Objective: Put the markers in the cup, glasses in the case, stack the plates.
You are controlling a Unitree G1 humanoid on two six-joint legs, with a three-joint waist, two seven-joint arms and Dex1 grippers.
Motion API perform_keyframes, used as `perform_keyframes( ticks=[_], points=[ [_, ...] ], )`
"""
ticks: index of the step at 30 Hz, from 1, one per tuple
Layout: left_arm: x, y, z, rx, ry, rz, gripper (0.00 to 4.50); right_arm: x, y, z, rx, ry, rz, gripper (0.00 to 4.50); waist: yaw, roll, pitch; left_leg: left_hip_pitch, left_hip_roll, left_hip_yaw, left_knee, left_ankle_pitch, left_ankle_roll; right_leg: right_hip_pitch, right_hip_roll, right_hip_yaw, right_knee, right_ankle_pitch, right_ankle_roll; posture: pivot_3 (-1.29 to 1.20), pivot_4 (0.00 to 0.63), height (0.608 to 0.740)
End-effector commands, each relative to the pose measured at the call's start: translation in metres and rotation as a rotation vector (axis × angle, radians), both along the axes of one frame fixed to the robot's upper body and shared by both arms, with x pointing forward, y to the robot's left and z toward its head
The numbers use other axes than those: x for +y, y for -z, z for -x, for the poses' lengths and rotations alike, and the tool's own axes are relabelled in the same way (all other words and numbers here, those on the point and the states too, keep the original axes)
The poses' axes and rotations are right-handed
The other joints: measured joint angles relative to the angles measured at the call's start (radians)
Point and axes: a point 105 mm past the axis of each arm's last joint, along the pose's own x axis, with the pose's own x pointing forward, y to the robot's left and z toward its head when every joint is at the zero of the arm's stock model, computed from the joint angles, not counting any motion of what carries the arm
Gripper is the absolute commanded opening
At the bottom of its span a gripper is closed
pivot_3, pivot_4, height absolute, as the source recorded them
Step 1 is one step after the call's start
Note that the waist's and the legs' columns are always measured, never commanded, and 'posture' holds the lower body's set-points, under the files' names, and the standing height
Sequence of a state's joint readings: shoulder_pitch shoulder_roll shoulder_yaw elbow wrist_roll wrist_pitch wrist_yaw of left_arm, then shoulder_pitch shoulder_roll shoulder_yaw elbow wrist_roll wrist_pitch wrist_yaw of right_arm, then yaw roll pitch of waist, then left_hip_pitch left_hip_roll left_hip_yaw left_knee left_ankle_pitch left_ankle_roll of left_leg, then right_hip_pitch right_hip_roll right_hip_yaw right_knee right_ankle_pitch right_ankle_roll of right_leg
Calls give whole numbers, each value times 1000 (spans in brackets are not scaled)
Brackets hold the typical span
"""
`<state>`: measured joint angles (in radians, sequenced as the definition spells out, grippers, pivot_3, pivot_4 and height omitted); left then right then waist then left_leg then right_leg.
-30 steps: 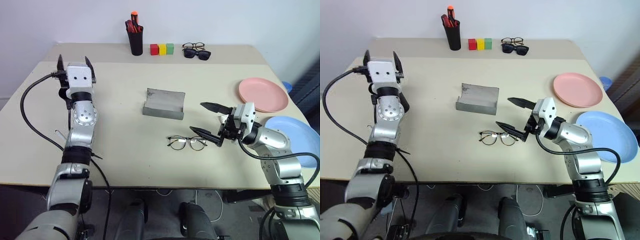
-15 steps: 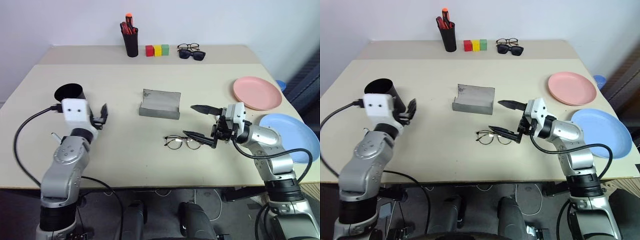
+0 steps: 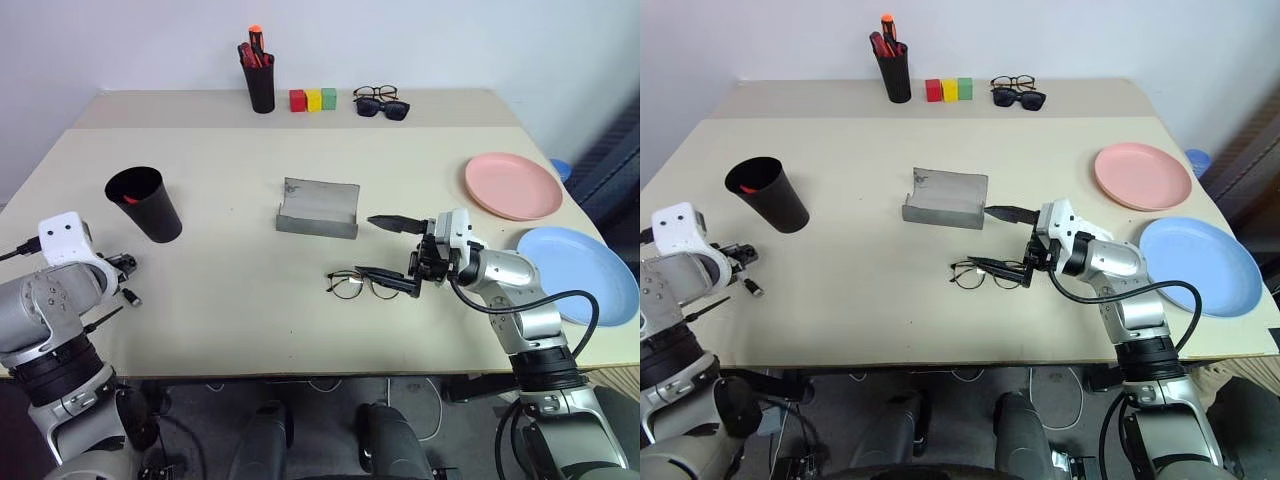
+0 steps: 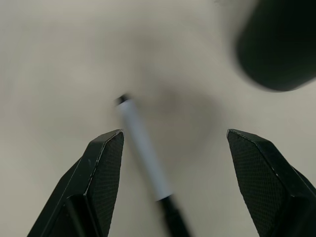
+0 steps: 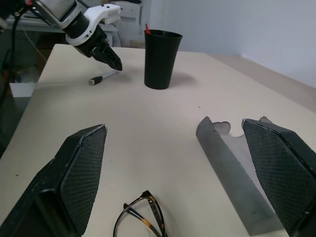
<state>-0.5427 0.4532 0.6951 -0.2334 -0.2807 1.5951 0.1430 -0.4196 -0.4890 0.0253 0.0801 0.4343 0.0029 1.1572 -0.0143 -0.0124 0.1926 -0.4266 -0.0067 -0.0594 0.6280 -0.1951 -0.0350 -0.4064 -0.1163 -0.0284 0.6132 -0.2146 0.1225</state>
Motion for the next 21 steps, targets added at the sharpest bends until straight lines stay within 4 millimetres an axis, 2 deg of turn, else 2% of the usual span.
perform_keyframes(
  ticks=[1, 11, 14, 19, 21],
  points=[
    [8, -6, 5, -14, -77, 3, 3359, -2, -12, 1, -55, 0, -13, 4500, 1, 0, 0, 0, 0, 0, 0, 0, 0, 0, 0, 0, 0, 0, 0, 0, 150, 740],
    [10, 24, 9, 9, -247, 76, 3359, -4, -15, 0, -59, 19, -12, 4500, 1, -1, 0, 0, 0, 0, 0, 0, -1, 0, 0, 0, 0, 0, 0, 0, 150, 740],
    [8, 34, 8, 24, -277, 88, 2533, -6, -15, 0, -59, 24, -11, 4500, 1, 0, 0, 0, 0, 0, 0, 0, -1, 0, 0, 0, 0, 0, 0, 0, 150, 740],
    [3, 40, 8, 37, -263, 113, 62, -8, -15, 2, -57, 31, -6, 4500, 3, 0, -1, 1, 0, 0, 0, 0, -1, 0, 0, 0, 0, -1, 1, 0, 150, 740],
    [1, 38, 7, 22, -238, 128, 15, -9, -15, 2, -55, 34, -5, 4500, 3, 0, -1, 1, 0, 0, 0, 0, -1, 1, -1, 0, 0, -2, 1, 0, 150, 740]
  ],
)
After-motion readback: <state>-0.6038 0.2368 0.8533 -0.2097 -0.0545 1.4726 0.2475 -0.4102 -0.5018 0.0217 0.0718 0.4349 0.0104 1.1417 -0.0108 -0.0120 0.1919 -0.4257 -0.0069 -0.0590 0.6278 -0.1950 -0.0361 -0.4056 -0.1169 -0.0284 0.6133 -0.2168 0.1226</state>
